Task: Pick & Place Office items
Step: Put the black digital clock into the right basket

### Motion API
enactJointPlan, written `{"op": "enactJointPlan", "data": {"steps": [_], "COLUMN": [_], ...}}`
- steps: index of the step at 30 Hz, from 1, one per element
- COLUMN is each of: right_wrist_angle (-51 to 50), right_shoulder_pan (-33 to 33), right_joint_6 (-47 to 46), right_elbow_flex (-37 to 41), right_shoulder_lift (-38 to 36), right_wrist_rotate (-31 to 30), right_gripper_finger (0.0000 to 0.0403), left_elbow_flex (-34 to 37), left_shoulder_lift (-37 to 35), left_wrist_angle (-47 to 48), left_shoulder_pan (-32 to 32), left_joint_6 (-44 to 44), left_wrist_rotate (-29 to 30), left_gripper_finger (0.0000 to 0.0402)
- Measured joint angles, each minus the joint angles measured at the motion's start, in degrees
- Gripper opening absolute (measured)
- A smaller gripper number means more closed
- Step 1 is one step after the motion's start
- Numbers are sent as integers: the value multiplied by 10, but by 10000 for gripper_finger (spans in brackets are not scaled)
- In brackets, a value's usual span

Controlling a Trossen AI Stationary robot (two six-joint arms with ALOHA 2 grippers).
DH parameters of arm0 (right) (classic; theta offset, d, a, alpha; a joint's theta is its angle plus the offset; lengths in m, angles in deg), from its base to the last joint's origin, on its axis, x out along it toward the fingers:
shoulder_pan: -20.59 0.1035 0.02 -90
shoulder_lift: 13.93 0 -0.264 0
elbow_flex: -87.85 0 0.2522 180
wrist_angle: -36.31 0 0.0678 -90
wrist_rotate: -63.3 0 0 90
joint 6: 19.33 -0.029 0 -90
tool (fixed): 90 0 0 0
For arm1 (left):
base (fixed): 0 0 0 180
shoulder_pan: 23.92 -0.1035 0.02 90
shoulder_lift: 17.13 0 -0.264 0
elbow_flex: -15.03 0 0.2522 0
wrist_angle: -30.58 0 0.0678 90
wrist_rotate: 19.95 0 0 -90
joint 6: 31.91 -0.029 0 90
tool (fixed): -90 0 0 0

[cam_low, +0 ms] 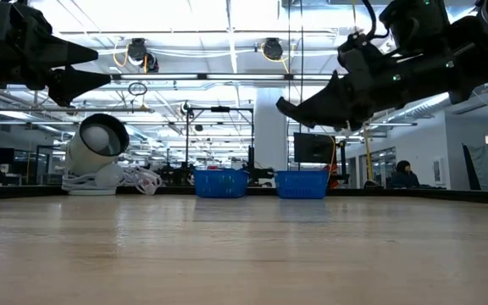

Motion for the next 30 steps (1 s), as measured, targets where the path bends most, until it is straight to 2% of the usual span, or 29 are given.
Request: {"op": "enactJointPlan", "data": {"steps": [18,30], "right_wrist_angle": [-48,-54], "right_shoulder_pan": [-1,-10], "right_joint_6": [-76,-70], "right_elbow_flex": [-1,-1], "right_shoulder_lift": [0,0], "right_wrist_rotate": [-194,-201], "right_gripper_finger": [149,151], "left_elbow_flex": [0,0], "left_shoulder_lift": [0,0], "left_wrist_angle": [0,0], "left_shoulder_pan": [0,0], "left_joint_6": [0,0], "left_wrist_rotate": [0,0], "left_gripper_finger": [324,324]}}
